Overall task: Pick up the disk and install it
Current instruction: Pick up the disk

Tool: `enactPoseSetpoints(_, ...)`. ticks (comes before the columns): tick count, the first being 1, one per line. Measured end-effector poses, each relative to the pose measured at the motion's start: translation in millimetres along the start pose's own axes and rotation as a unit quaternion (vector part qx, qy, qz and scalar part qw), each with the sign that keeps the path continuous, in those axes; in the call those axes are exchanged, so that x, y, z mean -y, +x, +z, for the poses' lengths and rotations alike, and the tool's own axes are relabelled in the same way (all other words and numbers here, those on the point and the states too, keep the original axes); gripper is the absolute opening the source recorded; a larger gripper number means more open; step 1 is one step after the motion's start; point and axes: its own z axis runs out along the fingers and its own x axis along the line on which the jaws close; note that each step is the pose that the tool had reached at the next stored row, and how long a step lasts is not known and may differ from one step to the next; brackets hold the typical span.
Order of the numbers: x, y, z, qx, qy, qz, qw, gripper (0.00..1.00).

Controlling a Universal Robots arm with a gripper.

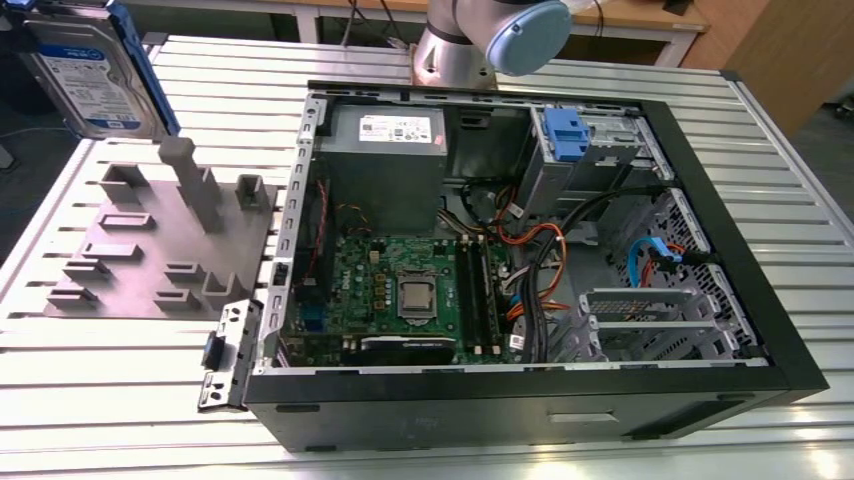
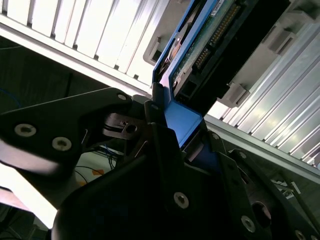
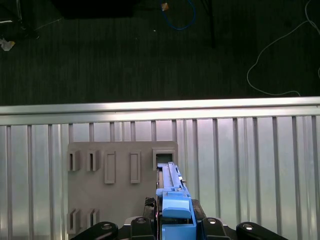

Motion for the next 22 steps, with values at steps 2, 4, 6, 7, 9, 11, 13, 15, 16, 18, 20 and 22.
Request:
enactPoseSetpoints(2, 0.0, 0.0, -0.6, 0.0000, 0.0000, 0.000, 1.00000, 0.36)
enactPoseSetpoints(4, 0.0, 0.0, -1.3, 0.0000, 0.0000, 0.000, 1.00000, 0.36)
enactPoseSetpoints(6, 0.0, -0.1, -1.8, 0.0000, 0.0000, 0.000, 1.00000, 0.36)
enactPoseSetpoints(7, 0.0, -0.1, -2.1, 0.0000, 0.0000, 0.000, 1.00000, 0.36)
enactPoseSetpoints(9, 0.0, -0.1, -2.7, 0.0000, 0.0000, 0.000, 1.00000, 0.36)
enactPoseSetpoints(11, -0.1, -0.1, -3.2, 0.0000, 0.0000, 0.000, 1.00000, 0.36)
enactPoseSetpoints(13, 0.0, -0.1, -3.6, 0.0000, 0.0000, 0.000, 1.00000, 0.36)
enactPoseSetpoints(15, 0.0, -0.1, -4.1, 0.0000, 0.0000, 0.000, 1.00000, 0.36)
enactPoseSetpoints(16, 0.0, -0.1, -4.2, 0.0000, 0.0000, 0.000, 1.00000, 0.36)
enactPoseSetpoints(18, 0.0, -0.1, -4.7, 0.0000, 0.0000, 0.000, 1.00000, 0.36)
enactPoseSetpoints(20, 0.0, -0.1, -4.8, 0.0000, 0.0000, 0.000, 1.00000, 0.36)
enactPoseSetpoints(22, 0.0, -0.1, -5.0, 0.0000, 0.0000, 0.000, 1.00000, 0.36)
